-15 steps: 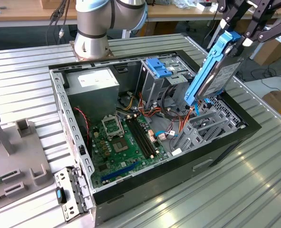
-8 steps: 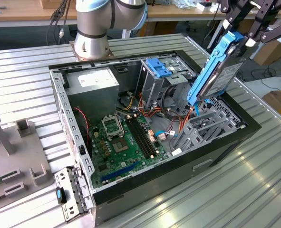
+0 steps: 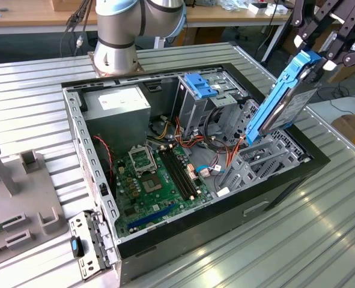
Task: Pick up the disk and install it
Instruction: 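Pick up the disk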
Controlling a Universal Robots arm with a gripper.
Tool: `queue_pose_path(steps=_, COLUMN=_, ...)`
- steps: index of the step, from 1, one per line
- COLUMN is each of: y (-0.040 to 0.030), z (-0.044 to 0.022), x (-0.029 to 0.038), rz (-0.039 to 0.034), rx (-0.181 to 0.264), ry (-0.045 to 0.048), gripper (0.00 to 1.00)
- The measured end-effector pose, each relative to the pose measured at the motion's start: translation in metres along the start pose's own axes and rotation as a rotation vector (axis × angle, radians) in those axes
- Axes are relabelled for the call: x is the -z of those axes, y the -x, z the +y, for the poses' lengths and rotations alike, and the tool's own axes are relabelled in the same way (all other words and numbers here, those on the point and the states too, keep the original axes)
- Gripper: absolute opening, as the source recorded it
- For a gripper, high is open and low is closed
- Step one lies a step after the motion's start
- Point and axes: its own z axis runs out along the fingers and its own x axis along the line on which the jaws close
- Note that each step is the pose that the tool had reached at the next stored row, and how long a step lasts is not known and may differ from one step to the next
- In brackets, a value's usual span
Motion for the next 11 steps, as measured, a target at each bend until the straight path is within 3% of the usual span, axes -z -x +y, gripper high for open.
queue_pose_path(steps=6, y=-0.0074, z=-0.0129, x=-0.0050, rz=0.0004, rx=-0.011, ry=-0.0006, gripper=0.37)
queue_pose_path(steps=11, y=-0.0116, z=-0.0141, x=-0.0095, rz=0.0008, rx=-0.025, ry=-0.0014, gripper=0.37)
